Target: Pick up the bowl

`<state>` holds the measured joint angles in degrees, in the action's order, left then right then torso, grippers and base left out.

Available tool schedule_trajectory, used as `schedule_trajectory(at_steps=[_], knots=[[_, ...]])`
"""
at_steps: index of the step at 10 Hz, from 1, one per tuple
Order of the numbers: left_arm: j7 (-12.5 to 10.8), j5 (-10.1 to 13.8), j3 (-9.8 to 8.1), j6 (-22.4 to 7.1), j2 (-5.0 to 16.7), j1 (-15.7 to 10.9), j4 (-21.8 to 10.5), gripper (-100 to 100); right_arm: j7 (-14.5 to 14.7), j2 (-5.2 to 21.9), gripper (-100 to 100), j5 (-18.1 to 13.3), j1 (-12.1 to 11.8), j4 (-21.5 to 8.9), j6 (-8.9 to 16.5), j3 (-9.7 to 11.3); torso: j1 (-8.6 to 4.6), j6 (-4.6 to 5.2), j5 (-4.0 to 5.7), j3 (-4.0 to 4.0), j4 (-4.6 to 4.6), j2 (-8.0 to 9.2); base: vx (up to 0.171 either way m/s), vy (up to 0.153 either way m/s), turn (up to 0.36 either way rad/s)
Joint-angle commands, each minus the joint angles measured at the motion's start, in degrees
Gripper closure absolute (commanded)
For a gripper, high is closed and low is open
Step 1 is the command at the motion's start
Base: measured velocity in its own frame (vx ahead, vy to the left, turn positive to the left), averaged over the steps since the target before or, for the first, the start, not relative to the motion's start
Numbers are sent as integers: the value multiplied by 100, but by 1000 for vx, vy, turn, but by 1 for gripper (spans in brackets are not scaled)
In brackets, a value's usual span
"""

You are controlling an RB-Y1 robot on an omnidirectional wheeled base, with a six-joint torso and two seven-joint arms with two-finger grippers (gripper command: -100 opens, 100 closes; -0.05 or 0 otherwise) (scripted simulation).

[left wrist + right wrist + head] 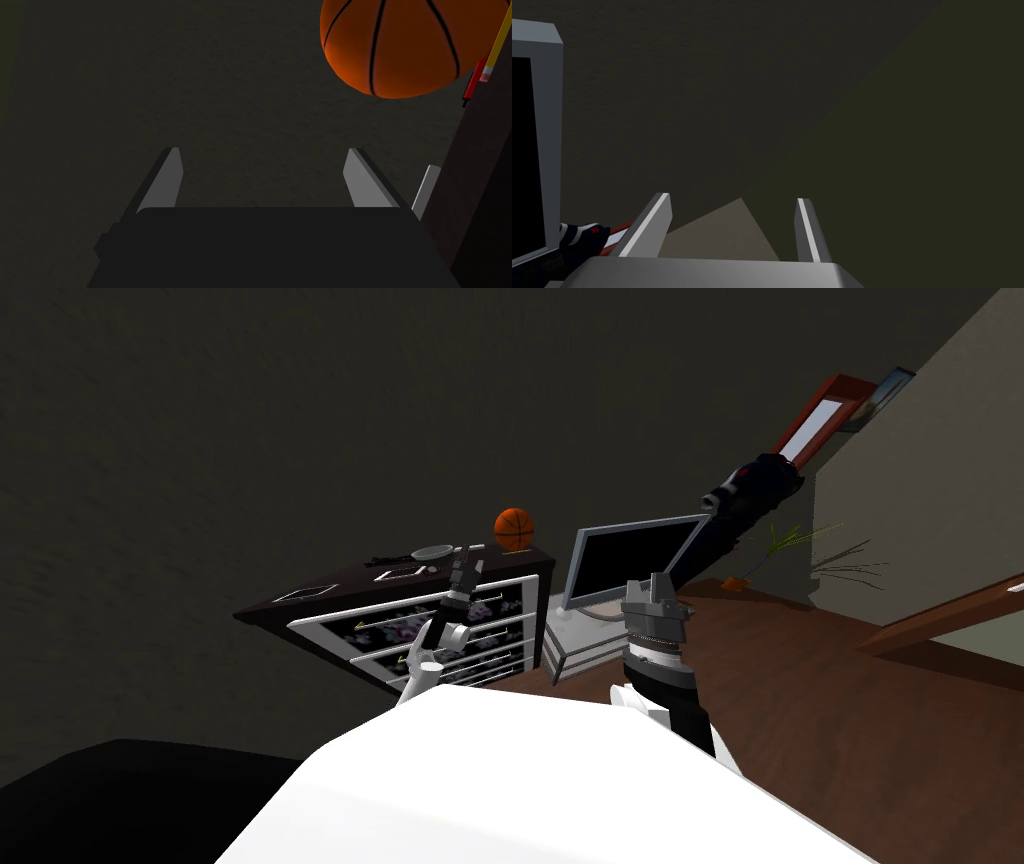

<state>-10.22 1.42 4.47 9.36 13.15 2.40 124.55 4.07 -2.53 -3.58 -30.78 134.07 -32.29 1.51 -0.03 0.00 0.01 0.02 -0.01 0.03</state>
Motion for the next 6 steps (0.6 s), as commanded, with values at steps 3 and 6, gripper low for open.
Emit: schedule_trajectory(at_steps=[3,6], knots=[[-40,118,97,-514,112,-424,-174,-100,0,0,0,0,0,0,0,0,1,0,0,1,0,2,-18,-2,27],[-93,248,175,-965,231,-848,-393,-100,0,0,0,0,0,0,0,0,0,0,0,0,0,1,-16,-3,30]])
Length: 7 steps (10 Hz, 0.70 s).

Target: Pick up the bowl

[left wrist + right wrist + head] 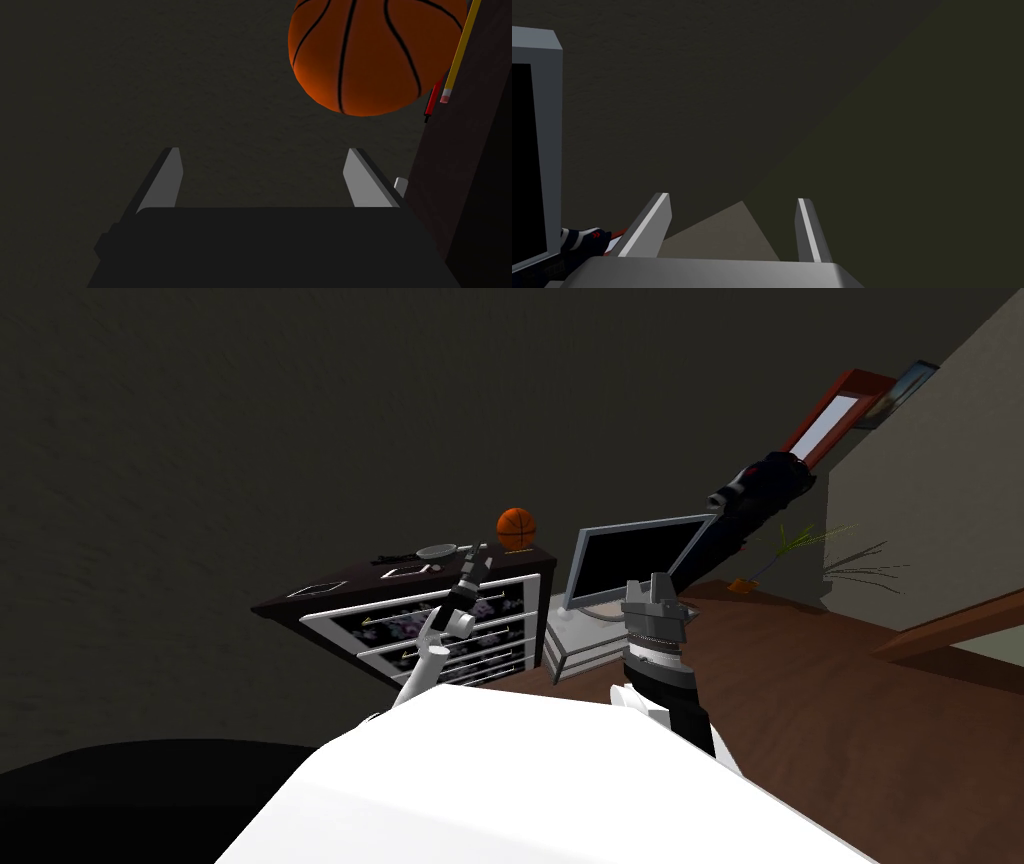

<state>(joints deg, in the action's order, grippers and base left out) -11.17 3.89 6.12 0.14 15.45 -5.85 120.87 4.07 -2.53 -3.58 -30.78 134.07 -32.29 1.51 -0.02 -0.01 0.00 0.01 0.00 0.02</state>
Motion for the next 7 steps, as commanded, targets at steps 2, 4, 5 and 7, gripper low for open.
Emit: schedule_trajectory(at_steps=[2,4,5,7], knots=[[-55,139,85,-447,117,-461,-261,-100,0,0,0,0,0,0,0,0,1,0,0,-1,0,-1,-15,0,50],[-115,284,159,-714,231,-704,-515,-100,0,0,0,0,0,0,0,0,1,0,0,0,0,0,-10,2,28],[-115,284,159,-827,231,-821,-515,-100,0,0,0,0,0,0,0,0,3,-1,-1,0,1,0,-16,2,36],[-179,435,230,-1158,340,-1115,-779,-100,0,0,0,0,0,0,0,0,0,0,0,0,0,-1,-10,2,28]])
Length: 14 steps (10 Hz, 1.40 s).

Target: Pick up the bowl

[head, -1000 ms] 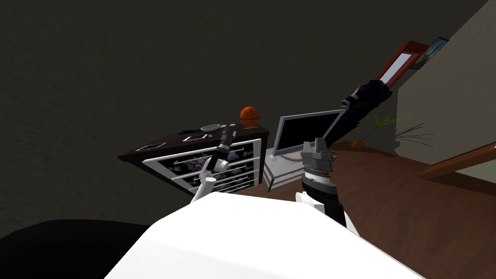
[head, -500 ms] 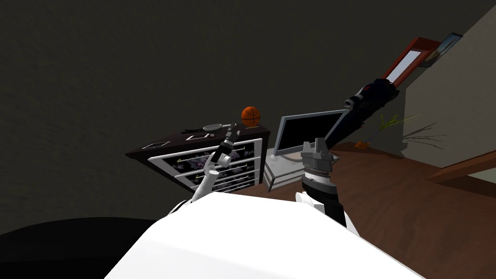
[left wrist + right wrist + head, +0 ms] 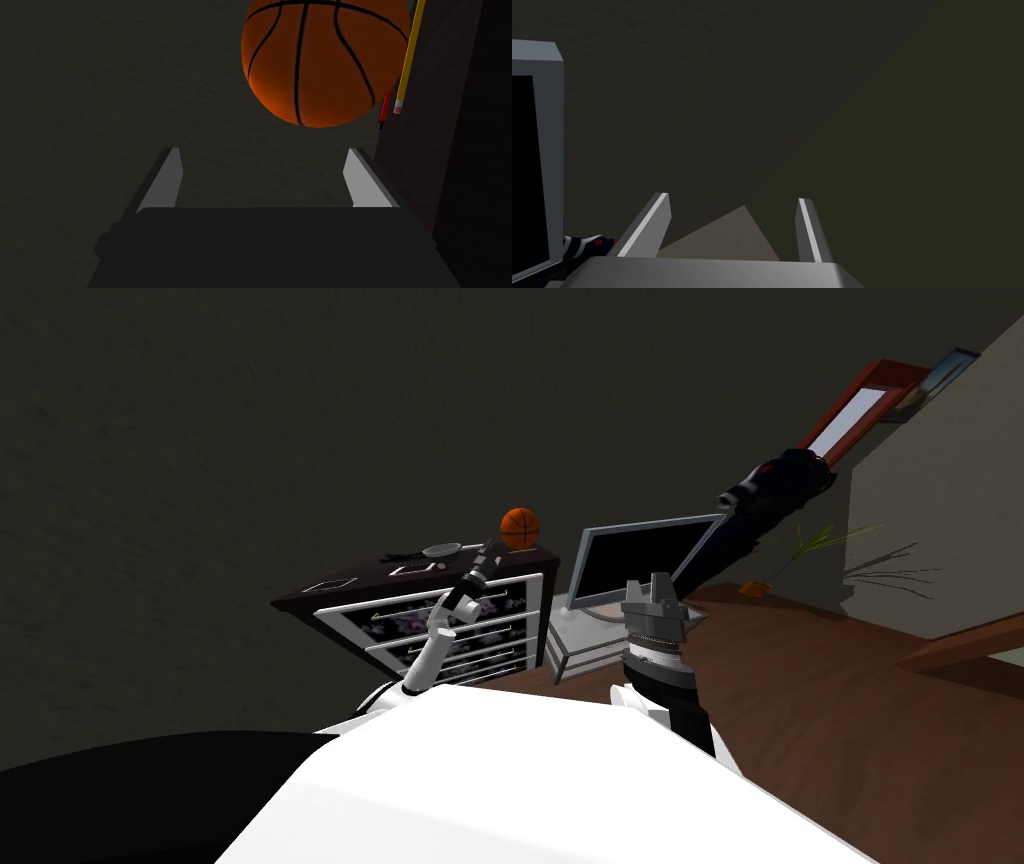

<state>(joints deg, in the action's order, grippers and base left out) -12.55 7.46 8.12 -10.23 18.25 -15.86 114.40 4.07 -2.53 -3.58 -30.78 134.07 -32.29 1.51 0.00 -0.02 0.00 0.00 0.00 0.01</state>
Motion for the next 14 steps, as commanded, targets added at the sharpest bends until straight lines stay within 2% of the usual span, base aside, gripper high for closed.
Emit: schedule_trajectory(at_steps=[1,2,3,4,6,7,9,10,11,13,14], knots=[[-41,77,29,-286,61,-286,-138,-100,0,0,0,0,0,0,0,0,0,0,0,0,0,0,-13,3,36],[-41,77,29,-445,61,-371,-138,-100,0,0,0,0,0,0,0,0,0,1,0,0,-1,0,0,0,0],[-108,234,97,-632,166,-614,-421,-100,0,0,0,0,0,0,0,0,-1,1,0,0,0,-1,-7,8,63],[-108,234,97,-753,166,-785,-423,-100,0,0,0,0,0,0,0,0,2,0,-1,-1,1,-2,-8,6,41],[-108,234,97,-941,166,-839,-423,-100,0,0,0,0,0,0,0,0,-1,1,0,0,0,-1,0,0,0],[-178,397,163,-1175,267,-1113,-712,-100,0,0,0,0,0,0,0,0,-1,0,0,-1,0,-1,-8,6,67],[-178,397,163,-1442,267,-1312,-722,-100,0,0,0,0,0,0,0,0,1,1,0,0,0,-1,-4,3,20],[-250,563,225,-1604,363,-1541,-1009,-100,0,0,0,0,0,0,0,0,-1,0,0,0,0,-1,-5,9,68],[-250,563,225,-1751,363,-1733,-1033,-100,0,0,0,0,0,0,0,0,2,-1,-1,-1,1,-2,-6,8,41],[-250,563,225,-1944,363,-1789,-1033,-100,0,0,0,0,0,0,0,0,0,0,0,0,0,-1,0,0,0],[-324,733,285,-2160,453,-2062,-1325,-100,0,0,0,0,0,0,0,0,-1,0,0,-1,1,-1,-6,9,83]])
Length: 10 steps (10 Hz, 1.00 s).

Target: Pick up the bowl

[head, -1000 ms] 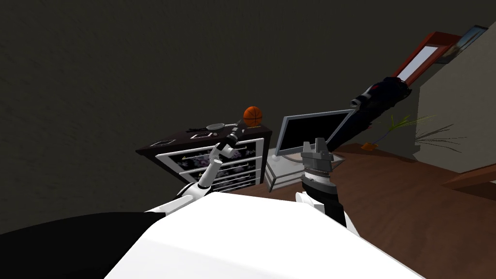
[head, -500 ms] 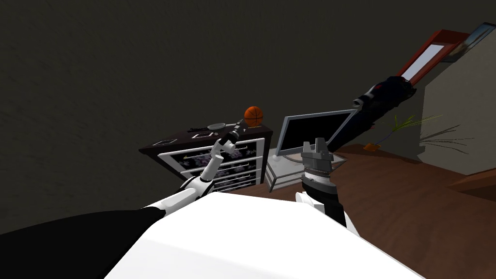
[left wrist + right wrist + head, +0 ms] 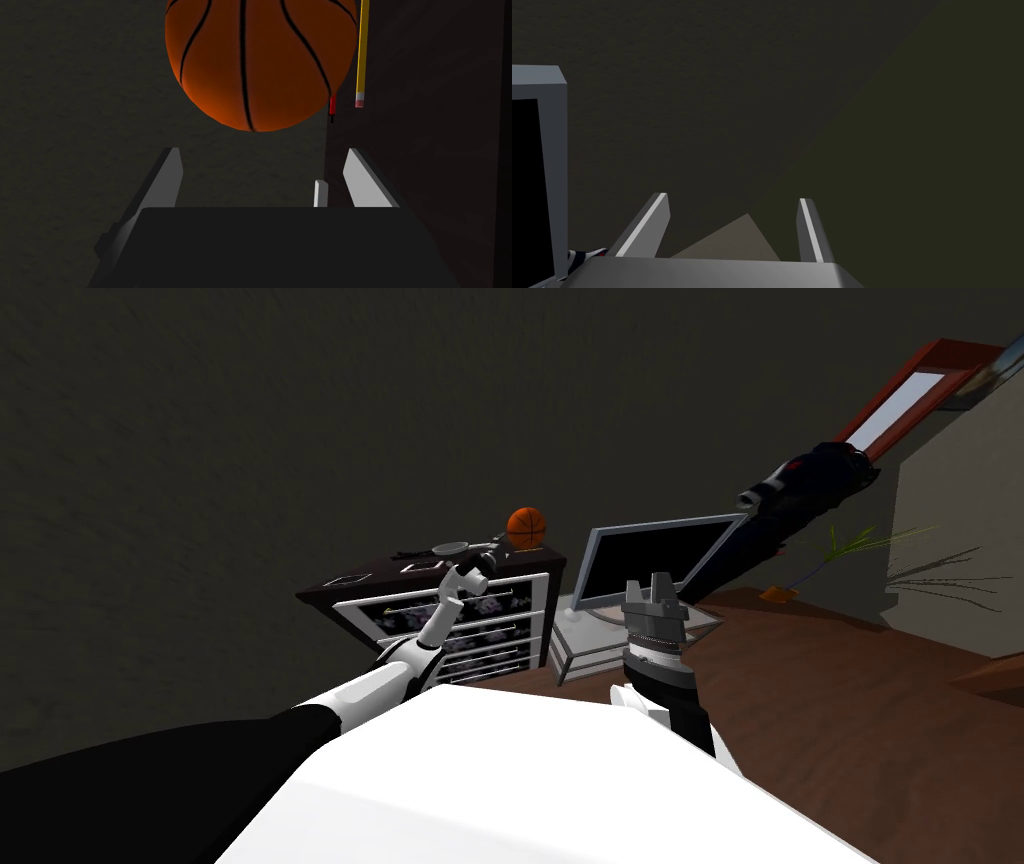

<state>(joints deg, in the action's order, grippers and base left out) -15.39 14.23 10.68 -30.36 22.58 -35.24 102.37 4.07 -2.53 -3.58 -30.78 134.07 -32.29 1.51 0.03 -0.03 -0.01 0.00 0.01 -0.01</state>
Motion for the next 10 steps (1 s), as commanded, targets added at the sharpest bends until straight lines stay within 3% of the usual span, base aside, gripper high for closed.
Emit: schedule_trajectory(at_steps=[1,2,3,5,6,7,8,9,10], knots=[[-40,57,29,-286,19,-286,-154,-100,0,0,0,0,0,0,0,0,0,0,0,0,0,0,-5,9,38],[-40,57,29,-433,19,-327,-154,-100,0,0,0,0,0,0,0,0,-1,2,0,0,0,0,0,5,-13],[-116,229,85,-606,104,-559,-423,-100,0,0,0,0,0,0,0,0,-3,2,0,0,0,0,-2,13,67],[-116,229,85,-916,104,-800,-487,-100,0,0,0,0,0,0,0,0,0,2,0,0,0,-1,-1,9,17],[-192,401,137,-1074,186,-1021,-759,-100,0,0,0,0,0,0,0,0,-2,2,0,0,0,0,-2,13,75],[-192,401,137,-1247,186,-1229,-828,-100,0,0,0,0,0,0,0,0,1,0,0,0,0,-1,-2,14,38],[-192,401,137,-1407,186,-1267,-828,-100,0,0,0,0,0,0,0,0,1,1,0,0,0,0,-1,6,-7],[-268,572,185,-1566,264,-1501,-1103,-100,0,0,0,0,0,0,0,0,-2,1,0,0,0,1,-4,14,57],[-268,572,185,-1730,264,-1664,-1173,-100,0,0,0,0,0,0,0,0,1,0,-1,0,0,1,-3,13,43]])
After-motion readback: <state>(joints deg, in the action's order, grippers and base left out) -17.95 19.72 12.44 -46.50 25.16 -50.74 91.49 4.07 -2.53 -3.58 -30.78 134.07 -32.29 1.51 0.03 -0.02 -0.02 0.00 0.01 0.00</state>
